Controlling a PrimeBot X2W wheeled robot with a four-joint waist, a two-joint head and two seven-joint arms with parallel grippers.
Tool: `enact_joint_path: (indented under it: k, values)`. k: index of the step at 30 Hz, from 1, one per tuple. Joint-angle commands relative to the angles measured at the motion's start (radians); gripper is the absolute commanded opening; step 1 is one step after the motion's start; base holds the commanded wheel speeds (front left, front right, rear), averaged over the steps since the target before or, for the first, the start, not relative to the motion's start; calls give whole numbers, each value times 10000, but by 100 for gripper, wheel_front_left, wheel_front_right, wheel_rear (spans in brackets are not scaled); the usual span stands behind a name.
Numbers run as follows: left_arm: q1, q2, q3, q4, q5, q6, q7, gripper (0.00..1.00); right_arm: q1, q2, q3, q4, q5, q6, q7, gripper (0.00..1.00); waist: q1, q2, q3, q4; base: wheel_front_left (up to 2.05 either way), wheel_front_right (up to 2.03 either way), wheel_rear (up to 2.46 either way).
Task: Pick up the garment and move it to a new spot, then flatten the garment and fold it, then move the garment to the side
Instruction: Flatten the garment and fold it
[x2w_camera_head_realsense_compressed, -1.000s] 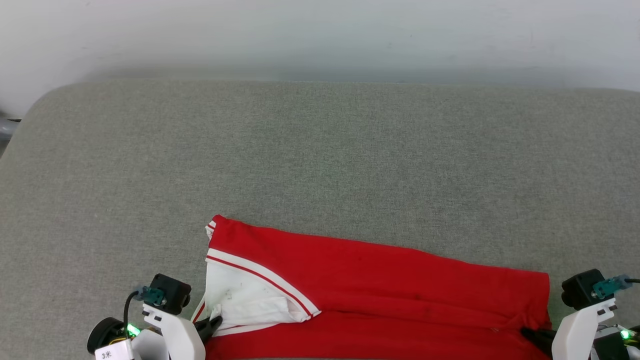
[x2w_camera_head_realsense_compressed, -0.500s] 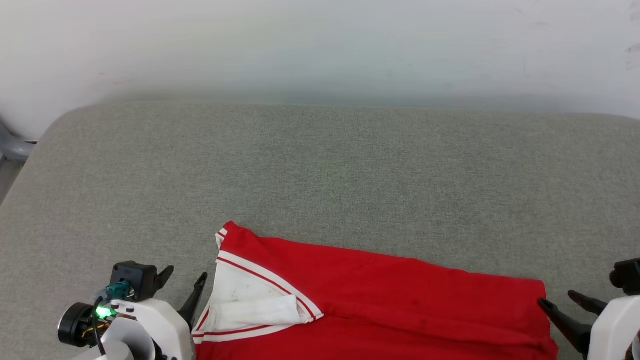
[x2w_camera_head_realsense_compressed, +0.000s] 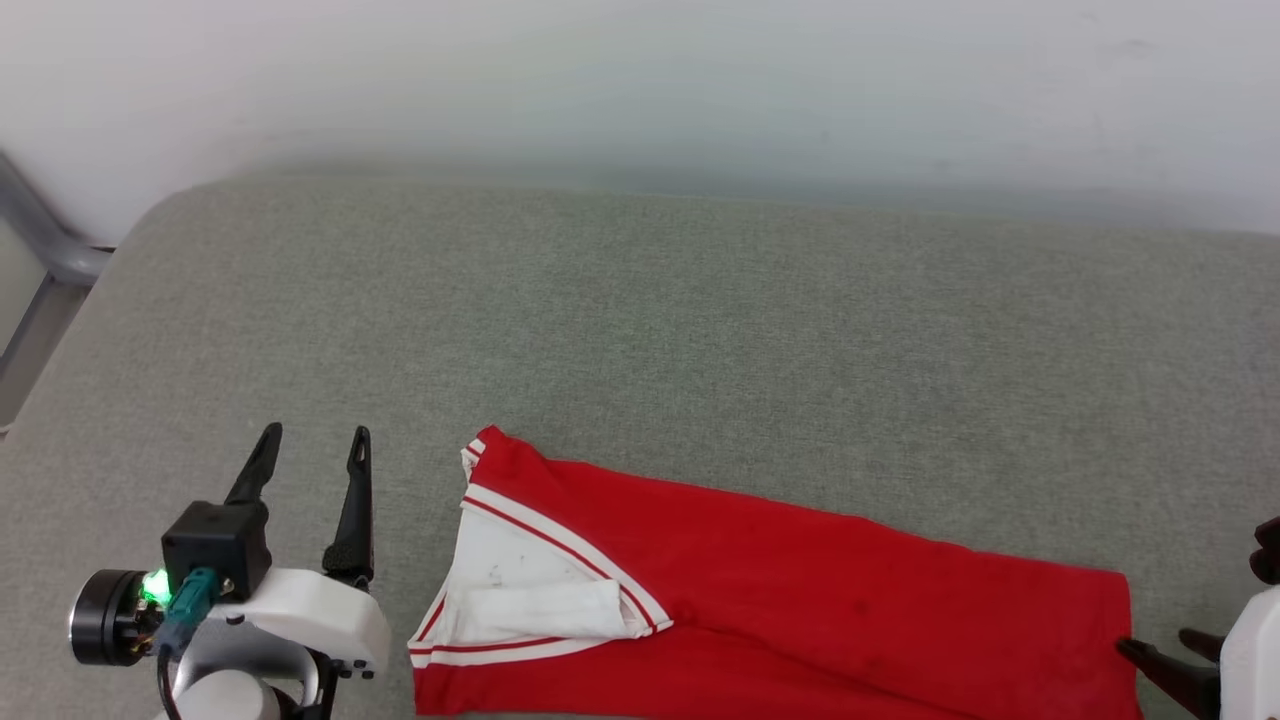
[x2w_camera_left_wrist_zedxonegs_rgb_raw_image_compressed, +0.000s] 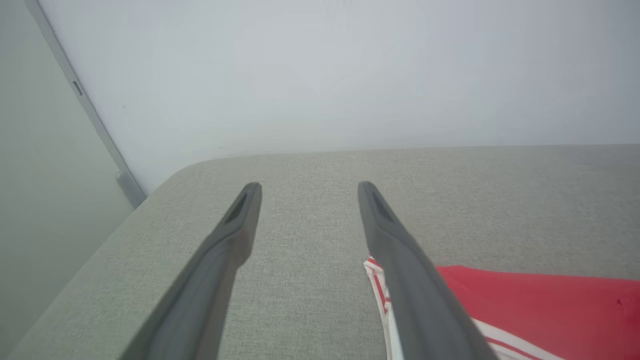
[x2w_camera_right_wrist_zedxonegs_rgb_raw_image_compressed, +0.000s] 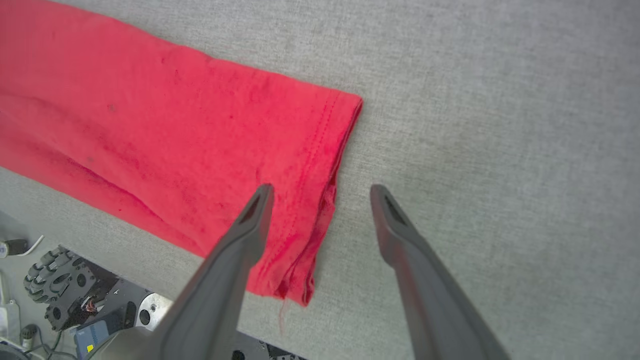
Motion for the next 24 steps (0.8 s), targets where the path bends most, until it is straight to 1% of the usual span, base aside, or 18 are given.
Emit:
enact_joint_path:
  k: [1, 4, 5, 6, 10, 15, 19, 22, 24]
  values:
    - [342, -276, 479, -157, 526, 42, -64, 100, -190, 123, -35, 107, 89, -9, 265, 100, 0, 0, 116, 148, 0, 0, 0]
    - [924, -905, 1321, -452, 1445, -82, -57, 100, -338, 301, -136, 329, 99, -9, 636, 100, 0, 0, 241, 323, 0, 0, 0]
    - [924, -905, 1321, -452, 1445, -82, -57, 100, -338, 301, -136, 329, 99, -9, 636, 100, 0, 0, 241, 323, 0, 0, 0]
    - [1091, -1070, 1540, -518, 1738, -105, -57, 100, -384, 342, -142, 414, 42, -9, 720, 100, 0, 0, 282, 381, 0, 0, 0]
    - [1745, -1865, 2390, -722, 2747, -374, -56, 100, -503, 491, -57, 732, -162, -9, 934, 100, 0, 0, 443, 578, 0, 0, 0]
    - [2302, -2899, 3137, -860, 3787, -775, -57, 100, -510, 781, 217, 1223, -192, -7, 1005, 100, 0, 0, 606, 761, 0, 0, 0]
    - [2577, -3638, 3765, -807, 4439, -1223, -57, 100, -458, 990, 451, 1672, -144, -7, 850, 100, 0, 0, 693, 865, 0, 0, 0]
    - [2679, -4055, 4152, -714, 4960, -1602, -57, 100, -389, 1109, 687, 1988, -72, -6, 756, 100, 0, 0, 723, 910, 0, 0, 0]
    - [2753, -4209, 4314, -628, 5363, -1814, -58, 100, -365, 1144, 907, 2122, 39, -3, 723, 100, 0, 0, 730, 907, 0, 0, 0]
